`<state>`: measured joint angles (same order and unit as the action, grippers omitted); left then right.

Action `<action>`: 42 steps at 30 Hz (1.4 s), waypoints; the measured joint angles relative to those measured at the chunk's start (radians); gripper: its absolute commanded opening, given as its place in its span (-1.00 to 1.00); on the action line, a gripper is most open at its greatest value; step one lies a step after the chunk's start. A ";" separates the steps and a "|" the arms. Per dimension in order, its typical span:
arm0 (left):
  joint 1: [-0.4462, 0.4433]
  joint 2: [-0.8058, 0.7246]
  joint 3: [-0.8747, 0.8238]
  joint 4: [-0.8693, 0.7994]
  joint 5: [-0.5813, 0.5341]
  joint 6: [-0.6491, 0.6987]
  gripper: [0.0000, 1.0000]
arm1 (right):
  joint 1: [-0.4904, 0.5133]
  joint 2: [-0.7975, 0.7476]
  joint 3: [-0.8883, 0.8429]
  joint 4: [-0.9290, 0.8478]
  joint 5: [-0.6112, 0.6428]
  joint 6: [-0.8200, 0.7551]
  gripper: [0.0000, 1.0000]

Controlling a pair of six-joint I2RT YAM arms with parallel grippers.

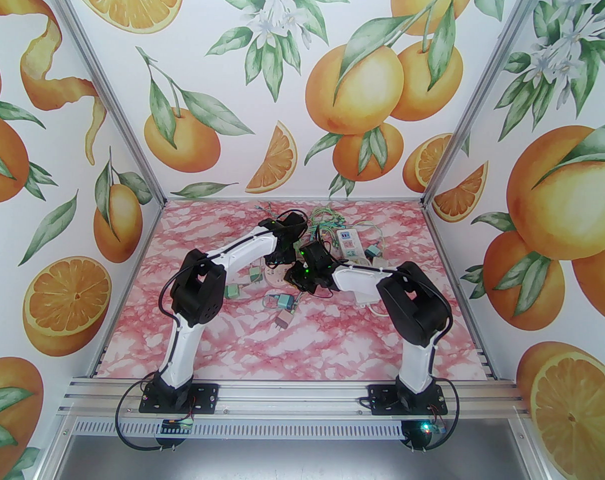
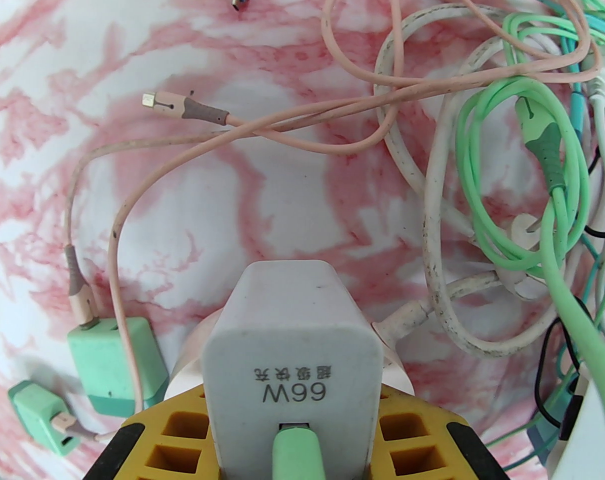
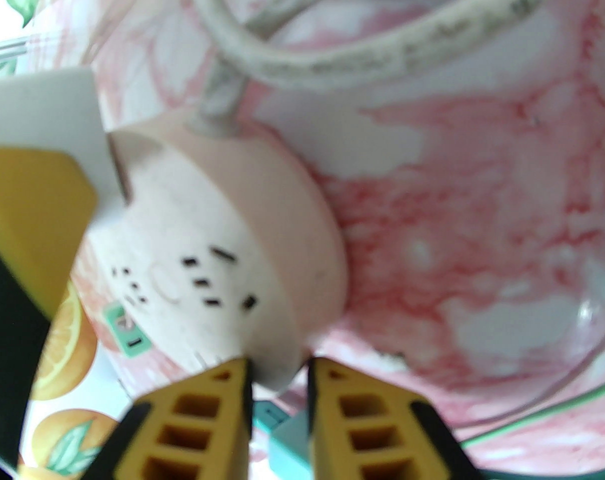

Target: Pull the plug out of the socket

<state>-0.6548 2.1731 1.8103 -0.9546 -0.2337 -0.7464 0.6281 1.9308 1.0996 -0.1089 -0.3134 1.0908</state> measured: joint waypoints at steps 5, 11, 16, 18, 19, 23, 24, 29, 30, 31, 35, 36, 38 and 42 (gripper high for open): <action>0.045 -0.024 -0.072 0.077 0.089 -0.022 -0.82 | 0.000 0.001 0.000 0.014 0.001 0.000 -0.54; 0.076 -0.044 -0.103 0.105 0.151 -0.037 -0.82 | 0.000 0.002 0.000 0.020 0.005 0.000 -0.54; 0.063 -0.018 -0.043 0.043 0.122 -0.006 -0.82 | 0.000 0.003 0.000 0.021 0.004 0.000 -0.53; 0.046 0.011 0.015 -0.006 0.089 0.019 -0.82 | 0.000 0.003 0.000 0.019 0.004 0.000 -0.54; 0.035 0.024 0.040 -0.029 0.067 0.032 -0.82 | 0.000 0.003 0.000 0.018 0.004 0.000 -0.54; 0.005 0.045 0.084 -0.068 0.007 0.067 -0.82 | 0.000 0.003 -0.001 0.010 0.003 0.000 -0.54; 0.004 0.046 0.089 -0.073 0.004 0.071 -0.82 | 0.000 0.003 0.000 0.009 0.003 0.000 -0.54; 0.005 0.050 0.097 -0.081 0.003 0.075 -0.82 | 0.000 0.002 0.000 0.011 0.001 0.000 -0.53; 0.005 0.050 0.097 -0.081 0.004 0.076 -0.82 | 0.000 0.000 0.000 0.012 0.001 -0.001 -0.52; 0.006 0.050 0.097 -0.080 0.008 0.076 -0.83 | 0.000 0.000 -0.002 0.017 0.001 -0.003 -0.51; 0.030 0.050 0.087 -0.064 0.062 0.072 -0.83 | -0.002 -0.005 -0.024 0.064 -0.003 -0.018 -0.42; 0.038 0.050 0.080 -0.055 0.078 0.071 -0.83 | -0.004 -0.005 -0.031 0.078 -0.005 -0.024 -0.40; 0.053 0.050 0.069 -0.040 0.107 0.069 -0.83 | -0.010 -0.005 -0.050 0.119 -0.013 -0.037 -0.35; 0.056 0.050 0.068 -0.039 0.134 0.069 -0.83 | -0.027 -0.019 -0.101 0.194 -0.044 -0.061 -0.32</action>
<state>-0.5983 2.2234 1.8786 -0.9936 -0.0998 -0.6773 0.6014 1.9118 0.9989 0.0853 -0.3576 1.0294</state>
